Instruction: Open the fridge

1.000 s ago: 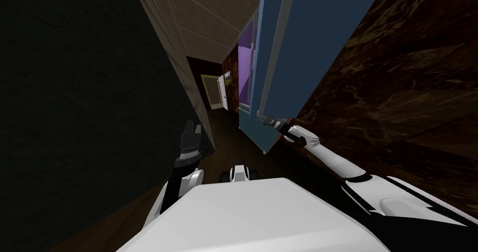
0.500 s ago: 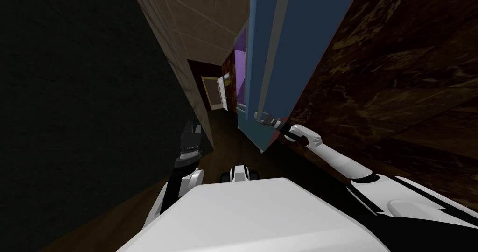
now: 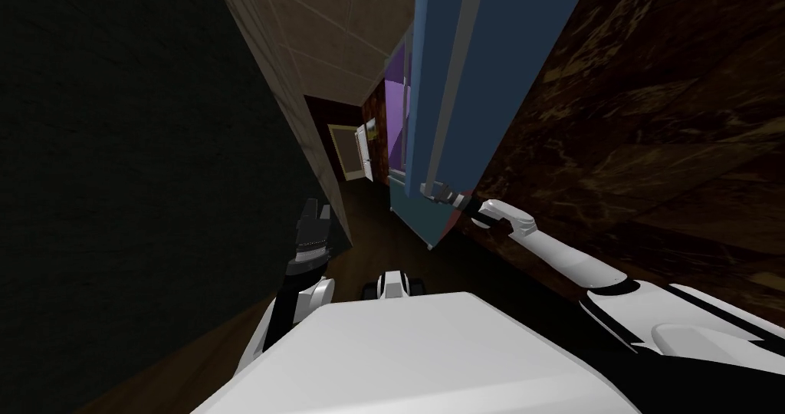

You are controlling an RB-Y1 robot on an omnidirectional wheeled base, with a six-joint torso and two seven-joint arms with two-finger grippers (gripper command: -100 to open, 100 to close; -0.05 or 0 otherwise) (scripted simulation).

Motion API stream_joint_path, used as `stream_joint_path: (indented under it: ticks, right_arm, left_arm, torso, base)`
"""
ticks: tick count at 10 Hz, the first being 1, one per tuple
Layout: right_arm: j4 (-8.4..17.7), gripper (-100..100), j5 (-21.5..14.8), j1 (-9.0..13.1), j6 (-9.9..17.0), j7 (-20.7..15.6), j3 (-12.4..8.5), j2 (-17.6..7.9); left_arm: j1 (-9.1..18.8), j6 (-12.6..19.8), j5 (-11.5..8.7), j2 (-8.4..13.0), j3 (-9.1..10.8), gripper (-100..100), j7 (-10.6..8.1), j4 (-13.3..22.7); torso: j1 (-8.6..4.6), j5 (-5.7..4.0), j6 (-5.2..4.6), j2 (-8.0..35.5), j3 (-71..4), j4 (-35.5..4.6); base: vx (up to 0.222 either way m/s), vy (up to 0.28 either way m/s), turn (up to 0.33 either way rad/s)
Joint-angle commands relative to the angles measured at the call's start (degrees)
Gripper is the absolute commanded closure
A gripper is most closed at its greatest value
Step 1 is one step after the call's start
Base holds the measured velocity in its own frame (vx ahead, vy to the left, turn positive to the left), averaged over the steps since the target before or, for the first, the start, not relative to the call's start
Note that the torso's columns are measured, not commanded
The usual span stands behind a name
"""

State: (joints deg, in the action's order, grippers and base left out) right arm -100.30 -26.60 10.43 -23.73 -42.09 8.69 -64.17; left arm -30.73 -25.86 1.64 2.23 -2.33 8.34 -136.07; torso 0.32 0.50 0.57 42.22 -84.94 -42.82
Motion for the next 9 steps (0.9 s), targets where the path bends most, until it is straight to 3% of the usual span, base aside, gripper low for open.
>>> stream_joint_path:
  ticks: [1,2,3,4,9]
  right_arm:
    - [-1.24,-100,1.15,1.3,0.28,2.24,-1.32,-1.89]
    - [-1.24,-100,1.15,1.3,0.28,2.24,-1.32,-1.89]
    - [-0.49,-100,0.26,0.07,0.2,1.0,-0.01,-1.79]
    - [-0.32,0,0.1,-0.08,0.34,0.83,0.22,-1.75]
    - [-0.01,0,-0.02,-0.43,0.53,0.72,0.41,-1.8]
  left_arm:
    - [0.0,0.0,0.0,0.0,0.0,0,0.0,0.0]
    - [0.0,0.0,0.0,0.0,0.0,0,0.0,0.0]
    - [0.0,0.0,0.0,0.0,0.0,0,0.0,0.0]
    - [0.0,0.0,0.0,0.0,0.0,0,0.0,0.0]
    - [0.0,0.0,0.0,0.0,0.0,0,0.0,0.0]
  torso:
    - [0.01,0.09,0.04,0.14,0.01,-0.2]
    - [0.0,0.13,0.05,0.18,-0.04,-0.29]
    - [0.08,0.17,0.08,0.13,-0.07,-0.28]
    - [0.07,-0.02,-0.11,0.09,0.07,0.06]
    - [-0.28,-0.47,-0.56,0.15,0.43,0.48]
  base:
    - [-0.01,0.017,-0.002]
    - [0.0,0.0,0.0]
    - [-0.006,-0.002,-0.032]
    - [-0.009,-0.004,-0.026]
    - [-0.001,-0.001,-0.003]
